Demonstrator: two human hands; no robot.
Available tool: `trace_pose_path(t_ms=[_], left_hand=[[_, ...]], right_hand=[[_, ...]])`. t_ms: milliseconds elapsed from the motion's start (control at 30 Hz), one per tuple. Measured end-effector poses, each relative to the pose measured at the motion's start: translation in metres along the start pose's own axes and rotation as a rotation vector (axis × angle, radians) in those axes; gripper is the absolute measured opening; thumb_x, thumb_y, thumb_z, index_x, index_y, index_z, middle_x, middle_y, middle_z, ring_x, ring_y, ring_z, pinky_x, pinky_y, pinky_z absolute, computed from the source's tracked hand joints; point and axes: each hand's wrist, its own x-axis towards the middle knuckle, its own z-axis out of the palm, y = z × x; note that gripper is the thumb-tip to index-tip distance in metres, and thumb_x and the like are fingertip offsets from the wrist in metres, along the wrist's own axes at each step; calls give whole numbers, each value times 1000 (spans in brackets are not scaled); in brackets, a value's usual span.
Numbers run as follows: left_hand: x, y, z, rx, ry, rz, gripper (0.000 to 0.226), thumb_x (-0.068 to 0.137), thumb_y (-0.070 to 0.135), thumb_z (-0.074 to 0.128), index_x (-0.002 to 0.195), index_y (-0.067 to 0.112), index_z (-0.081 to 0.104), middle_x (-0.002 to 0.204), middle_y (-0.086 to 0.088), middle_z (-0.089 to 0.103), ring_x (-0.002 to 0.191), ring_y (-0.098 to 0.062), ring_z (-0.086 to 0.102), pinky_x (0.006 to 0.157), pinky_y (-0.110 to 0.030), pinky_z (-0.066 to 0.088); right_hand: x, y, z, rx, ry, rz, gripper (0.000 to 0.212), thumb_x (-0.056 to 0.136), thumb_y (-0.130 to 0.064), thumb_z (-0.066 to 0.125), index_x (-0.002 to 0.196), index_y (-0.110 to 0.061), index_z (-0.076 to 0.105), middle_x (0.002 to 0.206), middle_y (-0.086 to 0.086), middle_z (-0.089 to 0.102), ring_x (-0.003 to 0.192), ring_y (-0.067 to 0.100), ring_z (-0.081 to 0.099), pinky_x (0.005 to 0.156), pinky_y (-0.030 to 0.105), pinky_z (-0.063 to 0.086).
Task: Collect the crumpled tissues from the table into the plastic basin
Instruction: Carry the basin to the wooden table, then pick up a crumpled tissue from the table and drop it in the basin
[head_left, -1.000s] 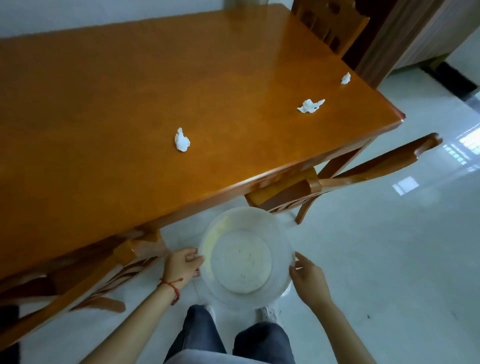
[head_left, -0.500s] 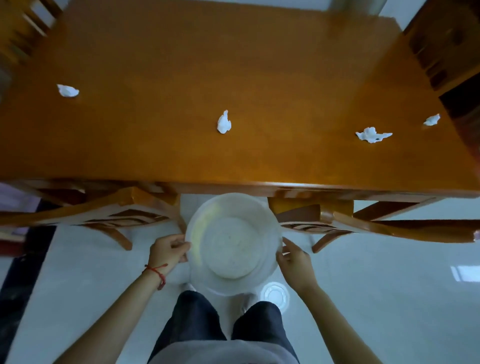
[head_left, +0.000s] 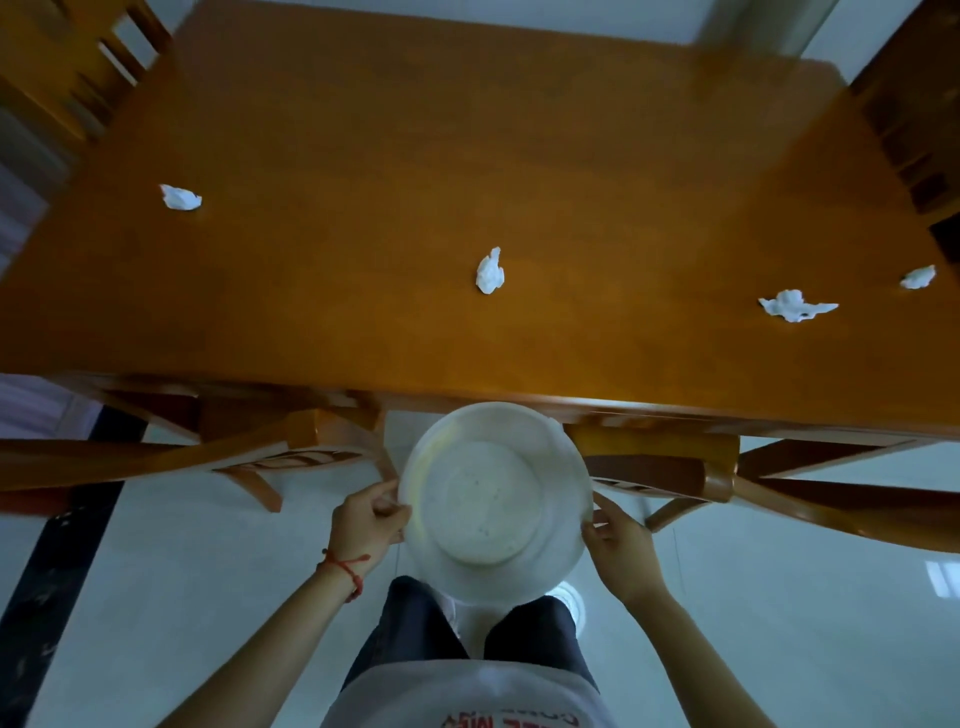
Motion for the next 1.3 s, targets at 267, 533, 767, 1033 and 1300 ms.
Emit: trace_pose_path(t_ms=[267,533,767,1033,1300], left_hand=[[3,-1,-7,14,-31,15,40,79,2,62,118,15,60,53,18,67,65,-11,65,57,-13,54],[-6,0,-2,51,14,1,39,79,2,61,116,14,62,47,19,63,56,3,64,57,-9,52],[-12,0,-3,82,70,-2,35,79,3,62,114,8,63,54,2,64,60,-19,62,64,-24,57],[-12,3,-5,33,67,-64,36,79,1,60,113,12,63,48,6,61,49,-4,62,54,-13,54],[-8,-3,-4,56,72,-55,38,80,4,60,117,14,61,43,12,62,53,-1,63,53,-8,51]], right_hand=[[-2,-3,3,-11,1,1,35,93,-19,47,129,-17,48,109,9,68,76,9,56,80,23,44],[8,1,-3,-72,-11,-43,38,91,-21,52,129,-17,48,123,8,61,96,17,61,86,27,46],[25,-31,-5,-82,21,-254,37,92,-28,49,128,-18,47,132,6,54,119,26,53,100,41,42],[91,-107,-15,108,113,-416,37,92,-26,50,127,-13,49,128,8,56,114,17,52,88,29,44],[172,-158,-14,224,219,-417,34,93,-26,48,124,-12,52,125,6,59,109,12,53,88,24,44]])
